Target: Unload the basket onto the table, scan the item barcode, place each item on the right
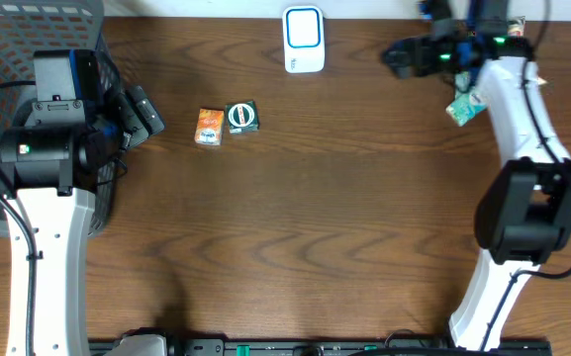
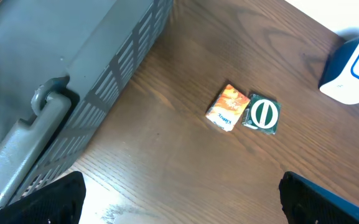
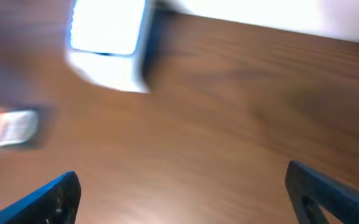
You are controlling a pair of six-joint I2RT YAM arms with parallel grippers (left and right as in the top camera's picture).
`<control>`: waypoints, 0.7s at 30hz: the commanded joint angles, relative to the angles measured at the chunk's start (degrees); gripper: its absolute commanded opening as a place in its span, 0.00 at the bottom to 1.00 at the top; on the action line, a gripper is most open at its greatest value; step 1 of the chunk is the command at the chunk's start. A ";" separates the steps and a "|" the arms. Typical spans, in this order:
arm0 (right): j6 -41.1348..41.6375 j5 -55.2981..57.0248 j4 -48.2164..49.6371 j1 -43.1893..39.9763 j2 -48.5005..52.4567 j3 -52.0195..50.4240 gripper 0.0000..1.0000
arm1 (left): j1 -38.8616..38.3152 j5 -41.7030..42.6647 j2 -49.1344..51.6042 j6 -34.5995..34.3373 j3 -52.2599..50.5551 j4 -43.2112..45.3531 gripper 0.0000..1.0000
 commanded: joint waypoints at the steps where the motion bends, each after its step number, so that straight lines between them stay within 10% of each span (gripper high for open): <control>1: 4.48 -17.64 2.08 4.92 0.20 0.00 0.99 | 0.24 -0.31 -0.33 -0.52 0.00 -0.11 0.97; 15: 16.83 25.38 11.08 31.23 1.90 0.00 0.98 | 0.24 -0.31 -0.33 -0.50 0.00 -0.09 0.98; 18: 20.70 29.20 13.90 34.75 2.89 0.00 0.70 | 0.24 -0.31 -0.33 -0.50 0.00 -0.11 0.98; 21: 22.64 28.65 16.31 37.09 4.37 0.00 0.73 | 0.24 -0.31 -0.33 -0.50 0.00 -0.11 0.98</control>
